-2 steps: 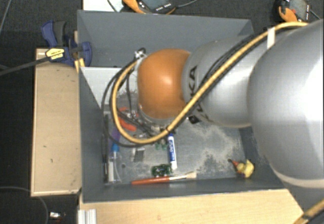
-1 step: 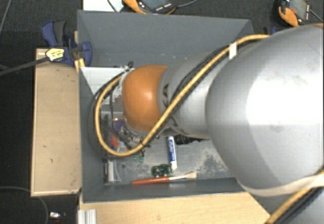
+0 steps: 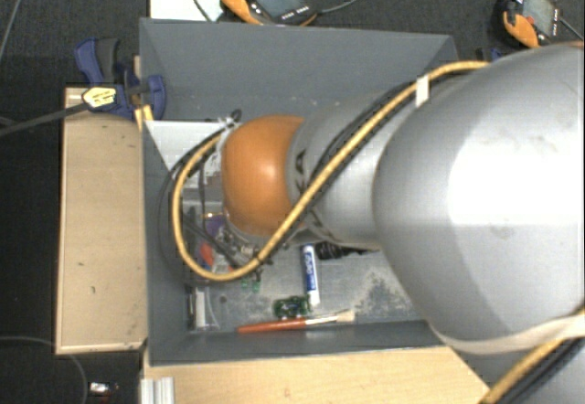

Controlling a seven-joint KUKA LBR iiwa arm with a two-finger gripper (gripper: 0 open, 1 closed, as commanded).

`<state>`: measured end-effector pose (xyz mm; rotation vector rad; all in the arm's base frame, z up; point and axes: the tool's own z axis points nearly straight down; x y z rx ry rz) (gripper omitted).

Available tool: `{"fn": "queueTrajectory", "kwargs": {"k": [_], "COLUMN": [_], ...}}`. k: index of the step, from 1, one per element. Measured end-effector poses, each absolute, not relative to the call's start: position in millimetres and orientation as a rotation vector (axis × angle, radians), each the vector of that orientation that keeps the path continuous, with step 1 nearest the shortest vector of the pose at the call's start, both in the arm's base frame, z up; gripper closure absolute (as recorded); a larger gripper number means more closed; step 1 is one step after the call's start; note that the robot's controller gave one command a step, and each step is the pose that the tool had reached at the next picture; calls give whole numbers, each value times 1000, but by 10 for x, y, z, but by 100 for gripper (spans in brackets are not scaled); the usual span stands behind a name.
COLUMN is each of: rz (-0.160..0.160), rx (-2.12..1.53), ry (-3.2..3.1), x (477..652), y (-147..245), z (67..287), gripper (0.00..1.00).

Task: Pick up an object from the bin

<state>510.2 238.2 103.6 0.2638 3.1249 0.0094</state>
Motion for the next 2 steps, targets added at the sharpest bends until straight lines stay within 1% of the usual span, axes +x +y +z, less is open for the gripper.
{"fn": "queueTrajectory", "kwargs": {"k": [1,2], "rz": [15,8], "rx": [262,263], "ry": [3118,3131], "x": [5297,4893], "y": [2395,2523], "z": [1757,2079], "gripper": [100,100]}}
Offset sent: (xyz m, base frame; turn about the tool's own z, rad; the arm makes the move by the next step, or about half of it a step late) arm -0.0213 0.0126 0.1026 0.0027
